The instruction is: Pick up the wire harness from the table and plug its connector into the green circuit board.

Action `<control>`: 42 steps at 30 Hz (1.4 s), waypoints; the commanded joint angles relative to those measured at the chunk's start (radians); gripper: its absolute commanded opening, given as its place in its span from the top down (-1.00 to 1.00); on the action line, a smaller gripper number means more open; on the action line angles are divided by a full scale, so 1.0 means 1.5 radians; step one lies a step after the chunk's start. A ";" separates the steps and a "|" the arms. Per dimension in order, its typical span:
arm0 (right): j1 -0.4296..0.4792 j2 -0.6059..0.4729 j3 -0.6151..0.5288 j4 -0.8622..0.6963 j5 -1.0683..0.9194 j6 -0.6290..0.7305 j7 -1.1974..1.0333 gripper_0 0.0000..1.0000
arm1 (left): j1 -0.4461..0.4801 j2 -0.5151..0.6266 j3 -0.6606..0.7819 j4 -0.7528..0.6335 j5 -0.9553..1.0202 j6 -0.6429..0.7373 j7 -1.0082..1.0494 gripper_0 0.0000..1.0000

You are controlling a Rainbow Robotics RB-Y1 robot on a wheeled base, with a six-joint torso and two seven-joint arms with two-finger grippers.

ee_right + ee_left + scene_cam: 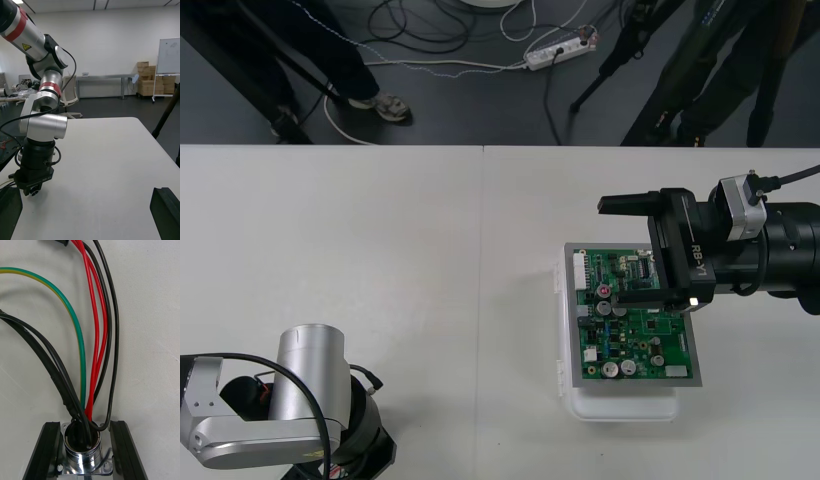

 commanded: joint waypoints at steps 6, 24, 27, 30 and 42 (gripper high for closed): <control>-0.020 -0.008 0.007 -0.004 -0.005 -0.004 -0.007 -1.00 | -0.004 0.016 0.061 -0.037 0.009 -0.056 0.043 1.00; -0.019 -0.008 -0.009 -0.004 -0.008 -0.004 -0.009 -1.00 | 0.094 0.013 0.337 -0.153 0.035 -0.297 0.032 1.00; -0.019 -0.007 -0.010 -0.004 -0.008 -0.004 -0.012 -1.00 | 0.112 0.007 0.385 -0.164 0.044 -0.317 0.033 1.00; -0.019 -0.006 -0.011 -0.004 -0.008 -0.004 -0.014 -1.00 | 0.134 -0.003 0.436 -0.170 0.053 -0.340 0.033 1.00; -0.019 -0.005 -0.019 -0.004 -0.008 -0.004 -0.025 -1.00 | 0.201 -0.073 0.652 -0.170 0.087 -0.344 0.038 1.00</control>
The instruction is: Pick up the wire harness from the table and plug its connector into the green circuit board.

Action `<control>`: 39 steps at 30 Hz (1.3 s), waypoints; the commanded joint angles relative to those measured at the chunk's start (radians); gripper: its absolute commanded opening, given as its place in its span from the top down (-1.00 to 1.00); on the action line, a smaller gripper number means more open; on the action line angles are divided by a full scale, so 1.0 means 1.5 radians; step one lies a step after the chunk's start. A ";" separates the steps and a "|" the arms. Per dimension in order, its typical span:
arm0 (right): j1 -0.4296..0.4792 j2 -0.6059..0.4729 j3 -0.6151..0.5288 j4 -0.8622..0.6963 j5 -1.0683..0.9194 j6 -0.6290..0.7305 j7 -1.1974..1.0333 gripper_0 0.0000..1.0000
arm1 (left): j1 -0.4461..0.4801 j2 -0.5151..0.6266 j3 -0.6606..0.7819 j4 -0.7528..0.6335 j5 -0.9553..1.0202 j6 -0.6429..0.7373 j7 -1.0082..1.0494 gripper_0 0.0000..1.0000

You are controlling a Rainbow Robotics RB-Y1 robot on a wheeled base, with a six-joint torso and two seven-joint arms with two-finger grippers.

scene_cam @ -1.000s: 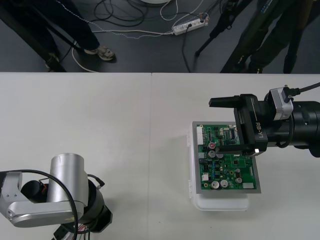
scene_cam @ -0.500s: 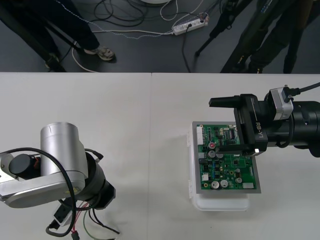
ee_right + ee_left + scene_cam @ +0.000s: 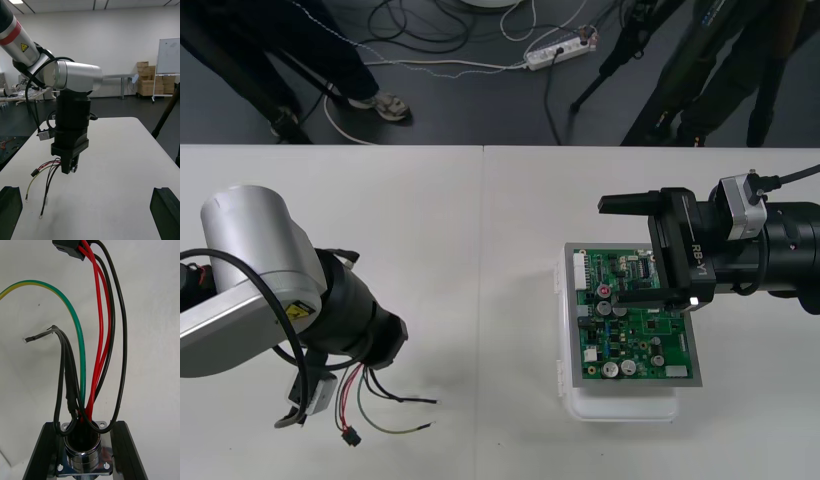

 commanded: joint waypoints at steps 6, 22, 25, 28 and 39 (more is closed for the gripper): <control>-0.018 -0.005 -0.019 -0.005 -0.008 -0.004 -0.025 -1.00 | 0.058 -0.088 0.182 -0.020 0.041 -0.034 0.046 1.00; -0.019 -0.005 -0.019 0.007 -0.007 -0.004 -0.026 -1.00 | 0.147 -0.217 0.411 -0.019 0.111 -0.034 0.136 1.00; -0.019 0.000 -0.019 0.028 -0.009 -0.004 -0.019 -1.00 | 0.166 -0.222 0.434 -0.019 0.136 -0.034 0.176 1.00; -0.019 -0.001 -0.019 0.027 -0.016 -0.004 -0.019 -1.00 | 0.182 -0.225 0.458 -0.019 0.165 -0.034 0.215 1.00; -0.022 -0.005 -0.019 0.022 -0.018 -0.004 -0.020 -1.00 | 0.220 -0.246 0.531 -0.019 0.268 -0.034 0.358 1.00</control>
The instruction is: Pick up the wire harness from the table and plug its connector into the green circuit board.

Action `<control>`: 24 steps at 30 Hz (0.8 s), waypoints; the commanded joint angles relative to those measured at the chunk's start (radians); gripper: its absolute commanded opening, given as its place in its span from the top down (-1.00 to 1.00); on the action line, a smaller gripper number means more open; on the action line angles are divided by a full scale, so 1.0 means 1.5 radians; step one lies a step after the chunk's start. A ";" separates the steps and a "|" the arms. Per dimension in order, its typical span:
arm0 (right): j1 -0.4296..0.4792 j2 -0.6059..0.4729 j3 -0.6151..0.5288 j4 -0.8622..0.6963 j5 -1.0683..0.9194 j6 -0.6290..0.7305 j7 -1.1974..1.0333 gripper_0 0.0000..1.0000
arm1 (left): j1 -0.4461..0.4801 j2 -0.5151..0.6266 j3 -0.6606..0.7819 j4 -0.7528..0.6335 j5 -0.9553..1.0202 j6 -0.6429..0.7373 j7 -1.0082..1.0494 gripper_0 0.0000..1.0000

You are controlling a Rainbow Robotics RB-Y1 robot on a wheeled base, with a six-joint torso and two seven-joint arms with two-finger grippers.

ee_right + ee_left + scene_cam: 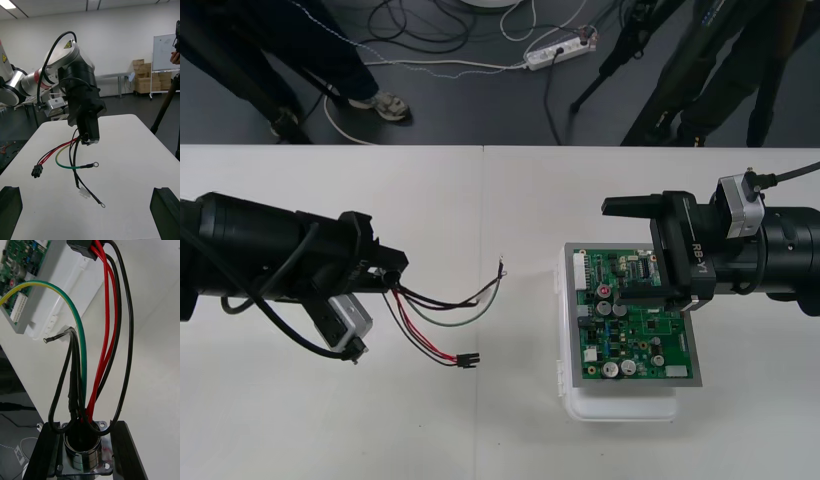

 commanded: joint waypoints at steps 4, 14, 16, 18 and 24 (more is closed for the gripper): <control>-0.021 -0.013 -0.018 -0.020 -0.023 -0.004 -0.021 -1.00 | 0.032 -0.019 0.043 -0.020 0.086 -0.021 0.136 1.00; -0.022 -0.018 -0.019 -0.020 -0.037 -0.004 -0.032 -1.00 | 0.045 -0.003 0.045 -0.020 0.177 -0.021 0.306 1.00; -0.021 -0.019 -0.019 -0.020 -0.039 -0.004 -0.034 -1.00 | 0.047 0.001 0.044 -0.019 0.193 -0.021 0.332 1.00; -0.021 -0.019 -0.018 -0.020 -0.040 -0.004 -0.035 -1.00 | 0.049 0.006 0.044 -0.020 0.209 -0.021 0.358 1.00; -0.022 -0.022 -0.019 -0.020 -0.040 -0.004 -0.041 -1.00 | 0.060 0.026 0.044 -0.019 0.274 -0.021 0.443 1.00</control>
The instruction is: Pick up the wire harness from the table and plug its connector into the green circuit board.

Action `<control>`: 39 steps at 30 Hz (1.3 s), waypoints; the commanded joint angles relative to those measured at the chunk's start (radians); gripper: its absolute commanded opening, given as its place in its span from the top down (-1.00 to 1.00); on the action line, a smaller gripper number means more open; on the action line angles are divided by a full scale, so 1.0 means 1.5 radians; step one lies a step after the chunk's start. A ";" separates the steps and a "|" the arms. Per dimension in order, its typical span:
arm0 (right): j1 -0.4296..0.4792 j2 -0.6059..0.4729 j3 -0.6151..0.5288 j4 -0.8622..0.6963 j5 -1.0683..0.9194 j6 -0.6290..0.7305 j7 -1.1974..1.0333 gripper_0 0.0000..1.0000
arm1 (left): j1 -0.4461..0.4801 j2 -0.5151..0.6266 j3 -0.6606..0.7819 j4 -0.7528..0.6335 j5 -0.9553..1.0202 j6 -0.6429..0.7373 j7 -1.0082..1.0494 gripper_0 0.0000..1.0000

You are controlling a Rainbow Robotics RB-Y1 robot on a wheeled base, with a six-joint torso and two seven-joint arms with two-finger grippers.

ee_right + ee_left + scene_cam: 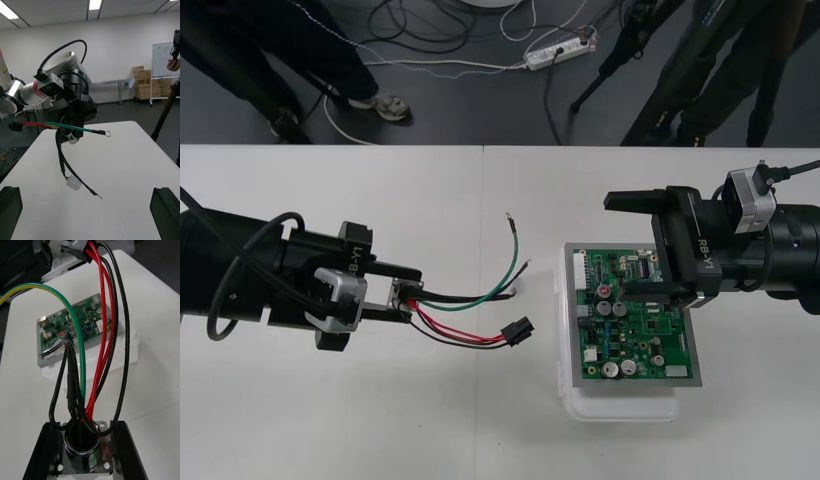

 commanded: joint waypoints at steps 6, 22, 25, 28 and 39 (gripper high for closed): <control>-0.020 -0.025 -0.018 -0.020 -0.021 -0.004 -0.039 -1.00 | 0.031 0.052 0.014 -0.020 0.108 -0.019 0.154 1.00; -0.020 -0.025 -0.019 -0.020 -0.022 -0.004 -0.040 -1.00 | 0.015 0.098 -0.061 -0.019 0.242 -0.019 0.367 1.00; -0.020 -0.025 -0.019 -0.020 -0.023 -0.004 -0.040 -1.00 | 0.010 0.106 -0.075 -0.017 0.264 -0.019 0.404 1.00; -0.020 -0.024 -0.018 -0.020 -0.028 -0.004 -0.040 -1.00 | 0.006 0.116 -0.093 -0.017 0.282 -0.019 0.438 1.00; -0.020 -0.025 -0.018 -0.020 -0.029 -0.004 -0.043 -1.00 | -0.010 0.144 -0.178 0.031 0.361 -0.019 0.525 1.00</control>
